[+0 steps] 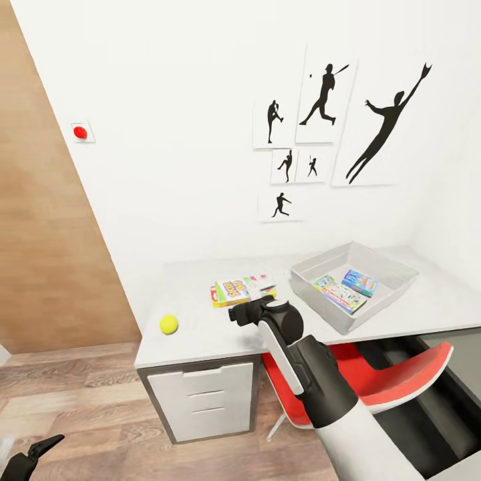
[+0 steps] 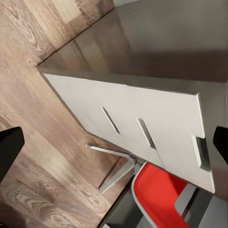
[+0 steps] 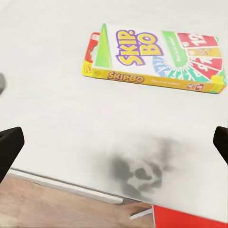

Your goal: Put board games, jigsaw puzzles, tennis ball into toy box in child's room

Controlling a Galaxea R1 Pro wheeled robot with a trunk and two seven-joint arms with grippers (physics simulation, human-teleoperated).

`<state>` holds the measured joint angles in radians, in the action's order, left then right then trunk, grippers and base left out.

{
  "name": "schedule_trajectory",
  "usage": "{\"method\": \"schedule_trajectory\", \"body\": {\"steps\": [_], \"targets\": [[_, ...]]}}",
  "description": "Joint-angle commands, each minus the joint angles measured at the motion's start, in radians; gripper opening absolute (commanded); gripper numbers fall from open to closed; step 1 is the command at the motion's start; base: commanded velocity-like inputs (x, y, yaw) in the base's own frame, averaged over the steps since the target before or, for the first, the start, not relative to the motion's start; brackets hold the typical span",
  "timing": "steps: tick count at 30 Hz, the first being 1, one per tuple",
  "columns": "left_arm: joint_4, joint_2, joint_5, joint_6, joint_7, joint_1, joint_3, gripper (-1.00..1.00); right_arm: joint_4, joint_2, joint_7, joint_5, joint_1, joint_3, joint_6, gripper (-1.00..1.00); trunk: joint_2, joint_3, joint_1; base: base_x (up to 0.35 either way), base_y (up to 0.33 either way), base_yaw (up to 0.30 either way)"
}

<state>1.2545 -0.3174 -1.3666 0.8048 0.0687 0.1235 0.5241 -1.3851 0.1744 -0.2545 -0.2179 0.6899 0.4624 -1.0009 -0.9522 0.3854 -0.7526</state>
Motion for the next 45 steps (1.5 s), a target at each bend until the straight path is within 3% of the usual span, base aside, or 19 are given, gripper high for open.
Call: {"method": "schedule_trajectory", "body": {"steps": [1,18,28,39,45], "targets": [[0.001,0.001,-0.009,0.002,0.007,0.000,0.001,1.00,0.008,0.000,-0.010,-0.011,0.004,0.001,-0.002,1.00,-0.001,0.000,0.000,0.000,0.002,0.236],[-0.001,0.003,-0.005,-0.004,0.014,-0.001,0.002,1.00,0.112,0.000,-0.009,-0.014,0.034,0.009,0.001,1.00,-0.001,-0.013,0.000,0.000,0.000,0.265],[-0.002,0.003,-0.003,-0.010,0.019,-0.001,0.002,1.00,0.194,0.000,-0.008,-0.108,0.082,0.010,-0.003,1.00,-0.001,-0.014,0.000,0.110,0.021,0.284],[-0.003,0.004,-0.003,-0.028,0.020,-0.002,0.001,1.00,0.235,0.000,-0.008,-0.124,0.087,0.003,0.002,1.00,-0.001,-0.015,0.000,0.310,0.084,0.064],[0.007,0.036,-0.004,-0.033,0.021,-0.002,0.001,1.00,0.286,0.000,-0.006,-0.124,0.089,0.000,-0.002,1.00,-0.001,-0.015,0.000,0.255,0.068,0.005]]}}
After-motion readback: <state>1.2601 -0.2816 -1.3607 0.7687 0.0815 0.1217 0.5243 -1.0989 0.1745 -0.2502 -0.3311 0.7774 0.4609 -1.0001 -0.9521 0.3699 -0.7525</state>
